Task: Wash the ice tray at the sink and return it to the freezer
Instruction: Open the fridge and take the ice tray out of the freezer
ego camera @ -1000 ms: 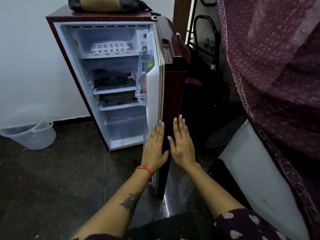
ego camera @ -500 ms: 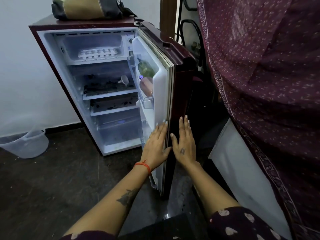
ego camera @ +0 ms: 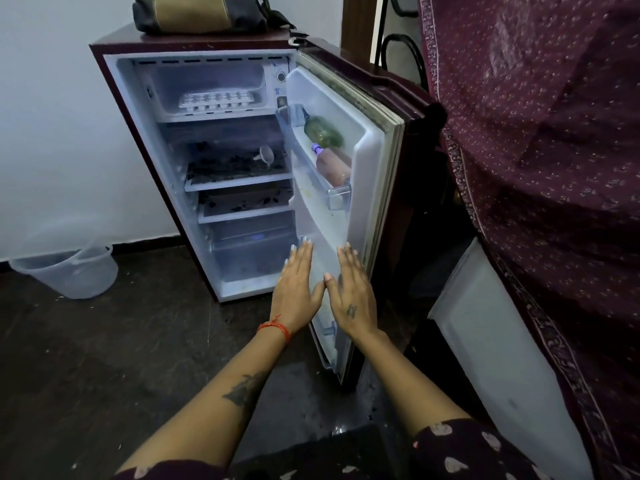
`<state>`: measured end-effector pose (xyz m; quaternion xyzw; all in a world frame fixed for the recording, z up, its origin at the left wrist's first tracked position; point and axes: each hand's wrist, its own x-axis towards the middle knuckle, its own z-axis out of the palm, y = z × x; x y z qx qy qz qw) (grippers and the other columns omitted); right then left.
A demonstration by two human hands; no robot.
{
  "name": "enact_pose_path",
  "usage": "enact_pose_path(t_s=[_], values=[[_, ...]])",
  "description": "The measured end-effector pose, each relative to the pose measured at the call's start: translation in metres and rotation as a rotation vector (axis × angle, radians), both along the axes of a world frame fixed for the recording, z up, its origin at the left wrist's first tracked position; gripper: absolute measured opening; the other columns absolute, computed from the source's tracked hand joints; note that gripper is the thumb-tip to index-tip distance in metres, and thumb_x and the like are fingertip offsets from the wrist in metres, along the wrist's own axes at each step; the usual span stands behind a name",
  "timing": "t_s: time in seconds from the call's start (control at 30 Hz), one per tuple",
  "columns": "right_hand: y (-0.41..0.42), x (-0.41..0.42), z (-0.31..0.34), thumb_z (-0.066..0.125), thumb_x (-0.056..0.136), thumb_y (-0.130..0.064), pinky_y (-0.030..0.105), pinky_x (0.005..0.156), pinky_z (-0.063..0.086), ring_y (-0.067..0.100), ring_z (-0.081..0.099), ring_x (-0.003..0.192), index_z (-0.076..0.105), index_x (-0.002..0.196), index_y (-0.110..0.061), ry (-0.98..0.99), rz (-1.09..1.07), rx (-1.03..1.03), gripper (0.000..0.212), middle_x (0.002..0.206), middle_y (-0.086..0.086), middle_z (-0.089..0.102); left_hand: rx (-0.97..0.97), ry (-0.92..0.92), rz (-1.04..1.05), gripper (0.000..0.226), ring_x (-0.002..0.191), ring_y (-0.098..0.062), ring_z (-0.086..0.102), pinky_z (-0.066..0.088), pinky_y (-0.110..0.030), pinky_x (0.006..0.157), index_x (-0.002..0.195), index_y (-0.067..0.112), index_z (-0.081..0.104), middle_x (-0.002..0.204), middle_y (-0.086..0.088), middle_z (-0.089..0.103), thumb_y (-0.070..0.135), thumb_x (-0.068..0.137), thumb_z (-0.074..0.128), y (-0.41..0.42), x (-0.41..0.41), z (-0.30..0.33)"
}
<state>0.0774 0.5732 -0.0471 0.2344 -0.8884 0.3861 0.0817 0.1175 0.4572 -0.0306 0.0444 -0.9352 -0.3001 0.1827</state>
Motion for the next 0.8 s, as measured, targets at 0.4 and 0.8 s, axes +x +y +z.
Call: enact_pose_path(t_s=[0.4, 0.8], values=[[-0.101, -0.006, 0.012, 0.025, 0.089, -0.058, 0.03, 0.119, 0.012, 0.011, 0.009, 0.146, 0.017, 0.149, -0.022, -0.134, 0.069, -0.056, 0.07, 0.158, -0.002, 0.013, 0.159, -0.044, 0.174, 0.071, 0.147, -0.019, 0.001, 0.017, -0.04, 0.119, 0.151, 0.014, 0.007, 0.16, -0.001, 0.006, 0.034, 0.096, 0.049, -0.104, 0.0, 0.013], [-0.216, -0.036, 0.036, 0.036, 0.096, -0.051, 0.041, 0.118, 0.015, 0.018, 0.011, 0.146, 0.019, 0.149, -0.026, -0.28, 0.039, -0.109, 0.061, 0.159, -0.001, 0.006, 0.292, -0.027, 0.229, 0.067, 0.145, -0.022, 0.018, 0.022, -0.035, 0.116, 0.15, 0.015, 0.019, 0.158, -0.003, 0.02, 0.036, 0.095, 0.051, -0.224, -0.025, 0.037]])
